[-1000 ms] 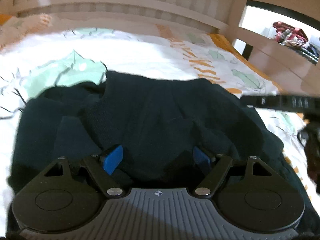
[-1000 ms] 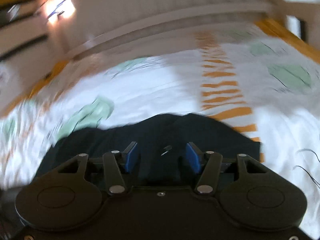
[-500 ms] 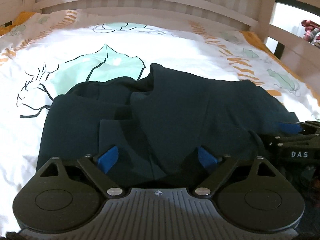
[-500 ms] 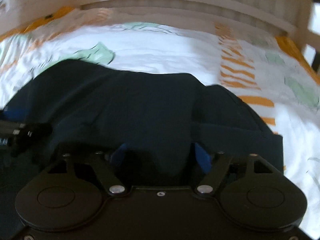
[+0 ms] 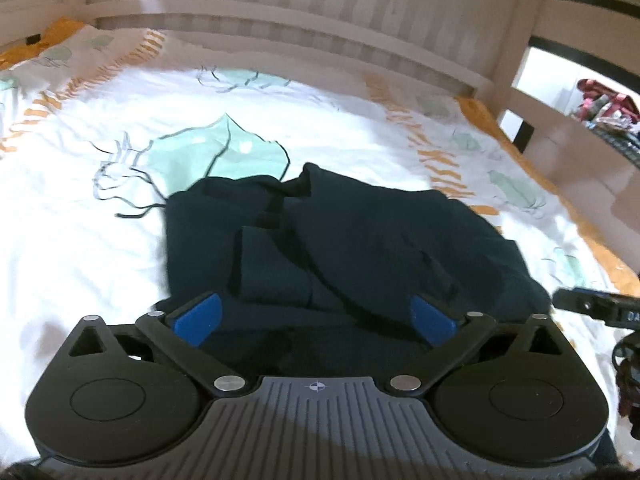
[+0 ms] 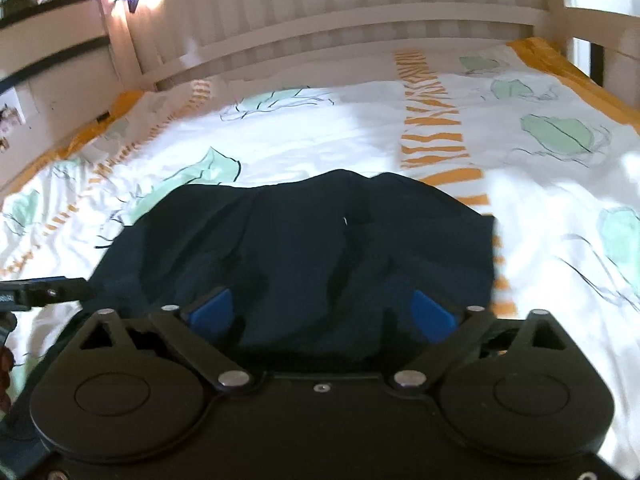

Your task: Fold large clothes

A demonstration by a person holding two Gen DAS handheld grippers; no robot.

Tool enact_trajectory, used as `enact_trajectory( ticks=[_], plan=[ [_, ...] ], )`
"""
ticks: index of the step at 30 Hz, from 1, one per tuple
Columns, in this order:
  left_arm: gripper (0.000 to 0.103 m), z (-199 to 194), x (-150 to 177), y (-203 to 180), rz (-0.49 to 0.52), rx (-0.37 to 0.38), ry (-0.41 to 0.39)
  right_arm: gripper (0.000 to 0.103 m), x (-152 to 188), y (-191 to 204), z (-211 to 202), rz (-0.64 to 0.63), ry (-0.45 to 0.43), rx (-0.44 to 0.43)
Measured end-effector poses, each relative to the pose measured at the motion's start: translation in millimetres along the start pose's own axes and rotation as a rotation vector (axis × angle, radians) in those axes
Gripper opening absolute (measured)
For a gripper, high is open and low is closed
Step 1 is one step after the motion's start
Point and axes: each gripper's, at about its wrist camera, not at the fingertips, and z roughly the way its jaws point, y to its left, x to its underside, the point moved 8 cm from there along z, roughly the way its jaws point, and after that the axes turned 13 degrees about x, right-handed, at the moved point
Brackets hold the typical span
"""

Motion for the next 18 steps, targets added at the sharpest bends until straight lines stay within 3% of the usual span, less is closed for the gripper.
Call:
enact_trajectory(
  ticks=[7,11,18],
  plan=[
    [0.103,-48.9,28.4,1.7,-0.029,-0.016,0.007,0.102,36.6,-29.1,-37.2,0.019,0.073,0.034],
    [0.103,-61.7,52.8,9.4,-0.050,-0.027,0.052,0.102,60.6,-46.5,-51.3,0.051,0.146,0.072],
    [0.103,-63.9,98.5,26.1,-0.124,-0.036,0.161,0.102,105.3,-61.0,-63.6,0.161,0.307,0.044]
  ],
)
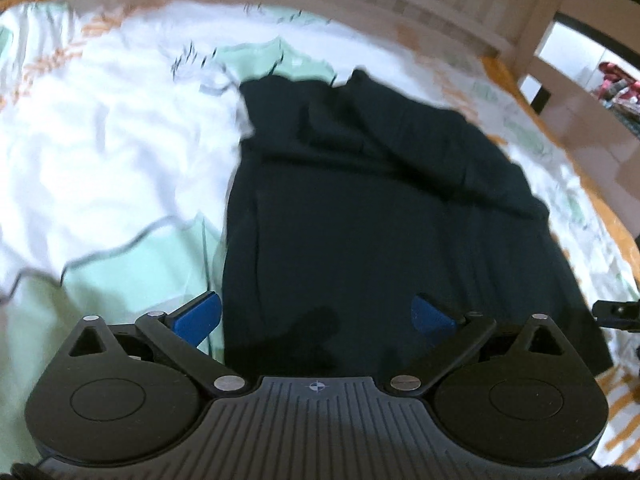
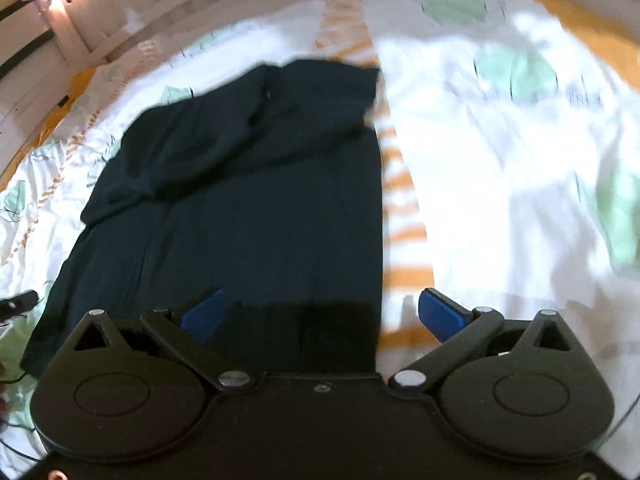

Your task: Fold large clothes

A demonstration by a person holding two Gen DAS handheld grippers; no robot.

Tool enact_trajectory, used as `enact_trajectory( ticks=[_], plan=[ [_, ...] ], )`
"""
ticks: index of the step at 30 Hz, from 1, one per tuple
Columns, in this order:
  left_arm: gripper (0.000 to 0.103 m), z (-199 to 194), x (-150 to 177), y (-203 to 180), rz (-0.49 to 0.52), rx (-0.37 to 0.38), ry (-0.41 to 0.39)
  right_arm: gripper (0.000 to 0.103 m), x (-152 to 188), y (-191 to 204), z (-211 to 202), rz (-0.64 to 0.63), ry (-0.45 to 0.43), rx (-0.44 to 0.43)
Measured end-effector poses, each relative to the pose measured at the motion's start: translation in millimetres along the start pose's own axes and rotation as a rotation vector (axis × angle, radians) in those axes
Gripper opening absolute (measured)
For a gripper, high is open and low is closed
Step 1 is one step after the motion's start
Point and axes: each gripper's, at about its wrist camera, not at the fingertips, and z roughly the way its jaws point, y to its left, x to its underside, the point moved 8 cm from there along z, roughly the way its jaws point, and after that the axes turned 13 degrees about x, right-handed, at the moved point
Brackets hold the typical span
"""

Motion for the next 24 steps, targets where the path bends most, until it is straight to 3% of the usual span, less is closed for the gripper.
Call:
enact_trajectory(
  ticks=[4,11,24],
  plan=[
    [0.103,-3.5,18.6,8.1,-0.035,-0.015,0.032,0.102,21.0,-2.8,8.0,0.052,0.087,-0.041],
    [0.103,16.5,39.7,14.1,-0.059,-0.008,0.141,0.103,31.5,5.3,15.2,0.026,0.106,-0.088],
    [0.103,18.8,40.5,15.7,-0.085,-0.008,0.135,0.103,37.7,-0.5,8.8,0.060,0.066,-0.152]
  ],
)
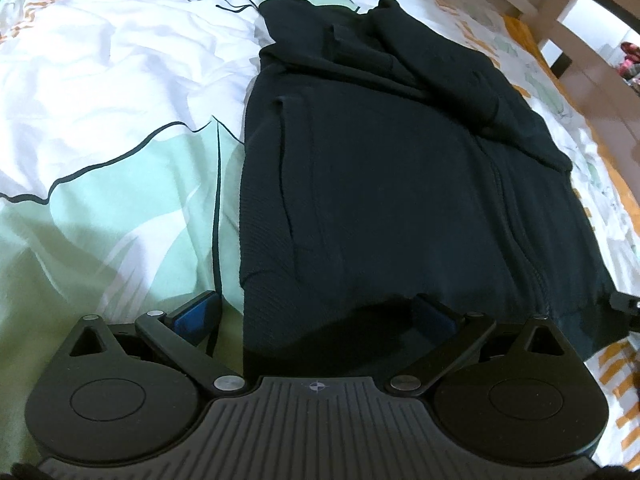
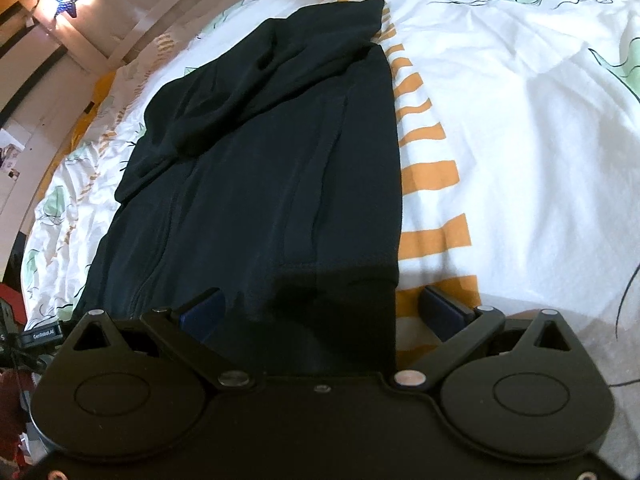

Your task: Fold large clothes

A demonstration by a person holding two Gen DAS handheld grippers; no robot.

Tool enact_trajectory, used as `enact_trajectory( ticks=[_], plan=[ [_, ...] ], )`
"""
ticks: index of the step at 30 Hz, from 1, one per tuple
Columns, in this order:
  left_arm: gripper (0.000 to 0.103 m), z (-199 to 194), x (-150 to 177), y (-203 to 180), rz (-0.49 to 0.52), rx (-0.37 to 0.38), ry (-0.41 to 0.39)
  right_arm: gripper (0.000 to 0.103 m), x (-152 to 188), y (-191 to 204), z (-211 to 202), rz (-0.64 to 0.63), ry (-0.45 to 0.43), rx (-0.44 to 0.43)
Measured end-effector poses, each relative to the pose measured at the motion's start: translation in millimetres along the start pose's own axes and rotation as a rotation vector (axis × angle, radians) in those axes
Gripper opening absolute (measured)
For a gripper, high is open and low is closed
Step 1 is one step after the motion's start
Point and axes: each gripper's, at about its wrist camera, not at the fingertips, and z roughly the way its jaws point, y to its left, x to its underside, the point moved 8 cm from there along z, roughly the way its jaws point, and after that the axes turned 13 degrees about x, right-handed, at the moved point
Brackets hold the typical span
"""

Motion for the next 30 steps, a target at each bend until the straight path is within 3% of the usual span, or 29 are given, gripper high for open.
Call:
enact_trajectory(
  ticks=[11,14,16,17,18,19,20,21,23,26,30],
  plan=[
    [0.098,-4.7,5.2,-11.9,-0.008,0.054,0.005,0.103,8.7,6.9,-7.6,-0.043,0.007,-0.060],
    [0.077,-9.4,6.4,-12.4,-0.034,0.069,-0.021,0.102,10.6,10.2,-8.9,-0.049,0.015,-0.086],
    [0.054,-12.8,5.8,-9.9,-0.060,0.073,-0.040,0.088,11.5,11.4,-9.0,-0.050,0.023,-0.091],
    [0.050,-14.5,5.3,-8.7,-0.075,0.082,-0.051,0.075,11.7,11.3,-8.4,-0.047,0.027,-0.084],
    [0.036,-15.2,3.7,-7.6,-0.086,0.098,-0.058,0.061,11.9,10.5,-7.7,-0.040,0.030,-0.075],
    [0.022,-16.2,2.5,-7.4,-0.094,0.110,-0.068,0.055,11.8,8.6,-7.1,-0.032,0.035,-0.065],
    [0.021,-18.0,1.4,-7.3,-0.099,0.114,-0.081,0.037,11.5,6.8,-6.4,-0.020,0.040,-0.061],
    [0.016,-18.9,0.3,-7.9,-0.097,0.111,-0.089,0.028,11.3,4.6,-6.1,-0.008,0.043,-0.061],
    [0.011,-22.8,-3.3,-10.0,-0.090,0.114,-0.118,0.023,9.9,3.4,-8.5,0.001,0.031,-0.062],
    [0.010,-35.2,-11.5,-15.3,-0.113,0.176,-0.189,0.018,4.2,5.7,-19.4,0.001,-0.015,-0.085],
    [0.010,-49.2,-28.3,-22.4,-0.161,0.257,-0.262,0.016,-10.1,10.0,-38.2,0.040,-0.084,-0.185]
  ],
)
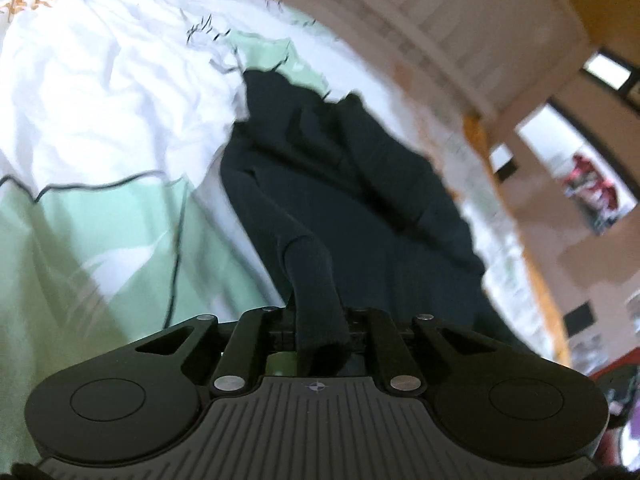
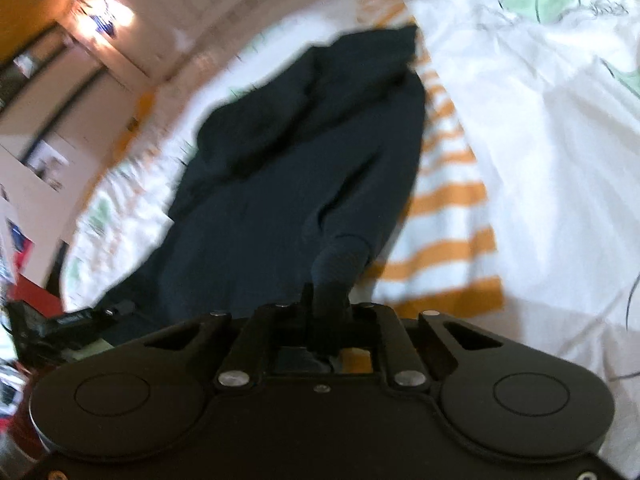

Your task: Fold large clothes

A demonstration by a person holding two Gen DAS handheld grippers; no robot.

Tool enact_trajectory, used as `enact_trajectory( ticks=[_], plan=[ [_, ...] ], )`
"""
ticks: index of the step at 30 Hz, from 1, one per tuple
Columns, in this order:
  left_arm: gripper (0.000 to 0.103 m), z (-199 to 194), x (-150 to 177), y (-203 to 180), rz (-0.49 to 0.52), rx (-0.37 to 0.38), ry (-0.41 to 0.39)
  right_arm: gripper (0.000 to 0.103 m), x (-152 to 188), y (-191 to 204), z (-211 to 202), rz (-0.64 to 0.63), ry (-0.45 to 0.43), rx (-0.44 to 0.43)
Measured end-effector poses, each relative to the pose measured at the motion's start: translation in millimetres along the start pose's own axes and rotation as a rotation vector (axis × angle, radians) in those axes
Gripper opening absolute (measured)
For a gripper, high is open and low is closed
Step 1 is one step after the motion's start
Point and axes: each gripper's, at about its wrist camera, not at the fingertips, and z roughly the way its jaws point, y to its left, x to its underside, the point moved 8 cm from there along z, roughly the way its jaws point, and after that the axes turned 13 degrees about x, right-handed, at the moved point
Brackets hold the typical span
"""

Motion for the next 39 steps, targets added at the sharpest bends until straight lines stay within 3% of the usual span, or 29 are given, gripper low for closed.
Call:
enact_trajectory(
  ticks=[6,13,17,24,28,32,35,37,39],
  plan=[
    [0.011,0.1,-49.7,-27.5,0.020,0.089,-0.112,0.015,-44.6,16.8,-16.3,0.026,-0.113,-0.109],
    [0.011,27.4,-131.0,-38.2,0.047,0.132,-0.229,0.015,-124.2,34.5,-4.3,0.051,-0.226,-0.156],
    [0.011,66.2,-166.7,-33.0,0.054,0.121,-0.243,0.015,-163.2,38.5,26.0,0.063,-0.255,-0.137],
    [0.011,132.1,-201.3,4.1,0.013,0.039,-0.240,0.015,-222.8,27.6,95.9,0.091,-0.272,-0.027],
    [0.014,161.6,-206.1,24.3,0.015,-0.023,-0.203,0.015,-233.8,20.9,136.3,0.055,-0.242,0.061],
    [0.019,175.6,-205.8,44.5,-0.043,-0.014,-0.179,0.015,-238.0,10.6,168.8,0.087,-0.209,0.091],
    [0.038,178.3,-202.9,49.7,-0.083,0.030,-0.157,0.022,-240.4,-0.2,177.8,0.114,-0.191,0.105],
    [0.100,169.7,-203.3,46.1,-0.058,0.029,-0.184,0.048,-239.5,1.3,172.8,0.102,-0.207,0.108],
    [0.103,153.8,-208.6,37.3,0.010,-0.008,-0.259,0.093,-243.6,4.2,163.6,0.070,-0.267,0.118]
  ],
)
